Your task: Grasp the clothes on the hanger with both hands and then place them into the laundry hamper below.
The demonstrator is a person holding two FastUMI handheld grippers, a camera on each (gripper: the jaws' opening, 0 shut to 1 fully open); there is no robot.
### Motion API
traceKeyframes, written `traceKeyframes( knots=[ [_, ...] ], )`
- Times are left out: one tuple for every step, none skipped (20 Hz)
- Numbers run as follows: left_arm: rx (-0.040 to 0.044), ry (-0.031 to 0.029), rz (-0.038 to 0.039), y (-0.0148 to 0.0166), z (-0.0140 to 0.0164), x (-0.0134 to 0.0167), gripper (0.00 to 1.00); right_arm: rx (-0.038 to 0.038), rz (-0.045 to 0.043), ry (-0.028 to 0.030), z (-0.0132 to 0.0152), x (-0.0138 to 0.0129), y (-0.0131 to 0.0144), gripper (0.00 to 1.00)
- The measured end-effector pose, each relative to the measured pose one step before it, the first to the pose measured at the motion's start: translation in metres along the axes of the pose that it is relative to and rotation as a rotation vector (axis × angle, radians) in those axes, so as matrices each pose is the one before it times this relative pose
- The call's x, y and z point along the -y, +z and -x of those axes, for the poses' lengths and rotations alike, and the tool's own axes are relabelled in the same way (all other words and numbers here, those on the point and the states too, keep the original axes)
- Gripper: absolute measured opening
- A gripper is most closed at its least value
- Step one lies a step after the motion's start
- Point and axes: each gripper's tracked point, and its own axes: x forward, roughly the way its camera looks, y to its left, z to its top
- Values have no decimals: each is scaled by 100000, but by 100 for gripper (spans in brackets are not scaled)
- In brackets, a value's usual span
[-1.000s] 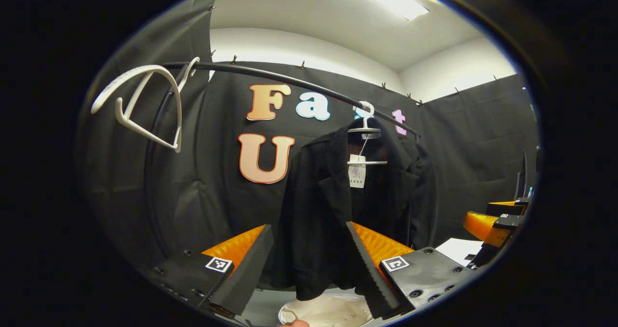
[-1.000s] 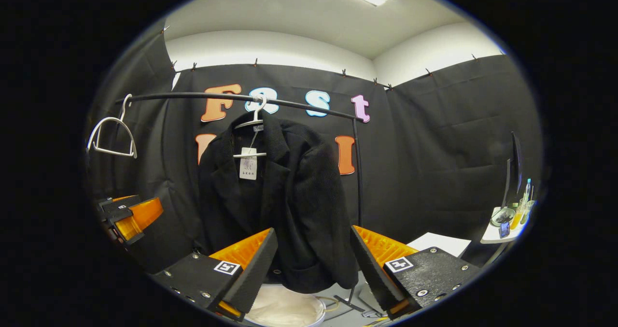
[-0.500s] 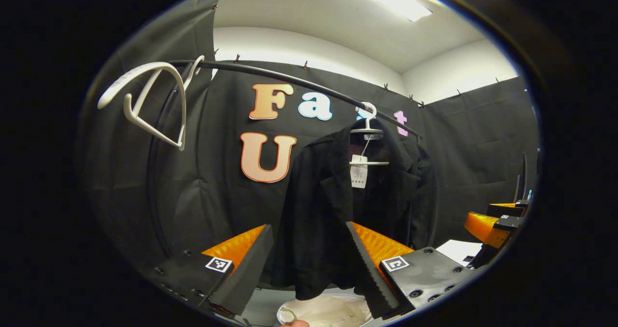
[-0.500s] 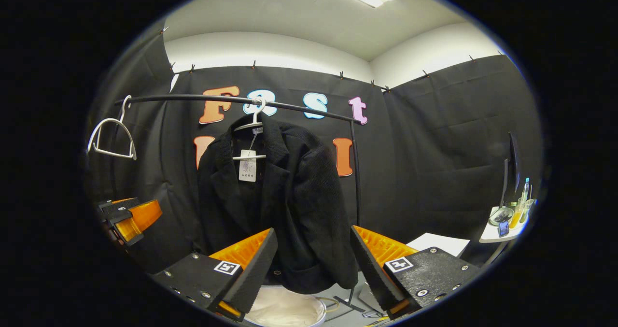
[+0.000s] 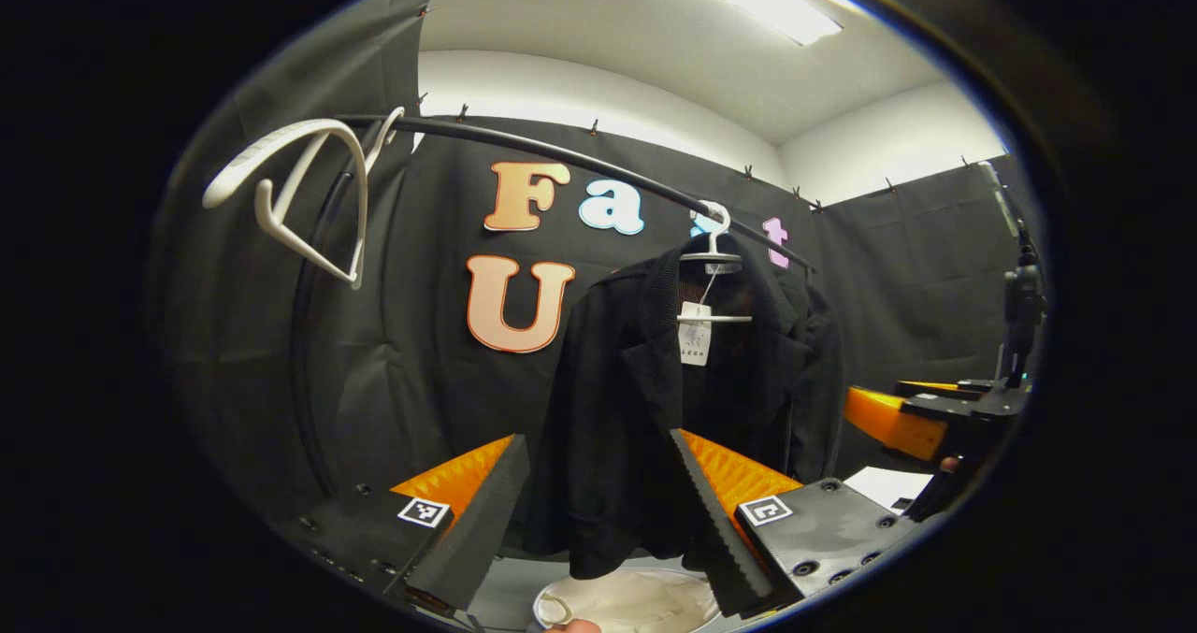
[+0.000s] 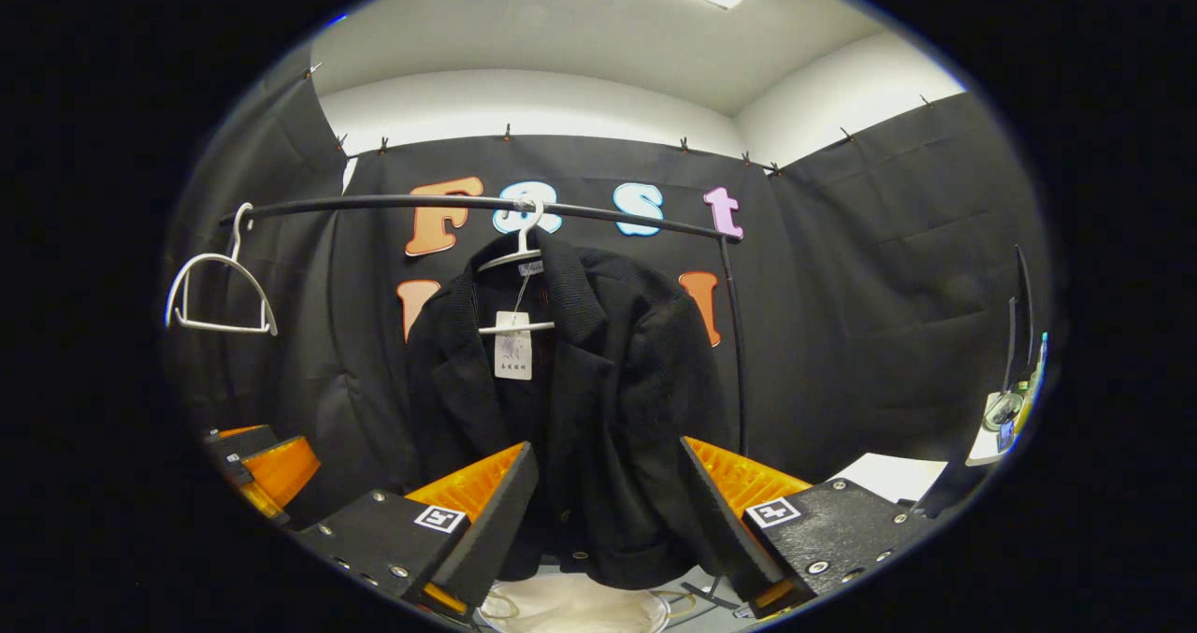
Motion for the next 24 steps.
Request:
traceKeyframes(
  knots=[
    [112, 427, 148, 80, 170, -272, 96, -757, -670, 477, -1401, -435, -135, 93],
    [70, 351, 97, 87, 180, -250, 96, -944, -1096, 903, -1350, -546, -275, 93],
    [-62, 324, -176, -3, 209, -291, 96, -1101, -1098, 1711, -1612, -770, -295, 93],
    [-187, 489, -289, -103, 146, -360, 96, -649, -227, 1240, -1428, -540, -316, 93],
    [-263, 627, -225, 10, 197, -383, 96, -2057, 212, 340, -1317, -120, -572, 93],
    [-30, 825, -126, -16, 90, -417, 96, -1463, -207, -261, -1296, -1, -369, 93],
    [79, 732, 287, 115, 78, -423, 96, -1270, -188, -531, -1184, 46, -289, 93],
    [40, 662, 470, -70, 167, -236, 96, -1070, 288, -1485, -1131, 183, -374, 93],
    [-135, 780, 439, -88, 72, -336, 96, -566, 875, -1897, -989, 346, -307, 93],
    [-252, 881, 167, -115, 48, -365, 96, -107, 891, -2467, -1065, 423, -296, 93],
    [-88, 988, -101, 30, 127, -390, 96, -514, 627, -1182, -978, 147, -287, 93],
    [31, 393, -223, -54, 30, -248, 96, -1414, 206, 93, -864, -113, -486, 93],
    [-1, 47, -611, -107, 64, -174, 96, -1499, 169, 581, -790, -130, -505, 93],
    [-38, 162, -871, -157, 13, -118, 96, -70, 556, -165, -743, 106, -245, 93],
    [12, 112, -920, -57, -9, -102, 97, 294, 1008, -1061, -675, 494, -114, 93],
    [31, 78, -775, -126, -33, -12, 96, 221, 1310, -852, -456, 544, -101, 94],
    [204, -454, -377, 42, -30, 125, 96, 146, 835, -206, -81, 562, 52, 93],
    [203, -909, -12, 22, -223, 331, 96, 606, 409, -1099, 26, 778, 176, 98],
    [274, -1444, 115, 30, -204, 200, 100, 249, -4, -331, -52, 662, 59, 83],
    [317, -1937, -206, 11, -197, 398, 96, 459, -247, 207, 116, 485, 234, 68],
    [-276, -2928, 79, 52, -431, 602, 96, 379, -185, 1012, 64, 313, 279, 53],
    [-652, -3267, 990, 42, -717, 1073, 96, 536, -97, 1086, 98, 204, 300, 39],
    [-197, -3554, 1524, 96, -1246, 1262, 96, 692, 280, 168, 214, 363, 312, 31],
    [343, -3182, 1264, 196, -1807, 1069, 99, 641, 716, -478, 202, 374, 355, 30]
  ],
)
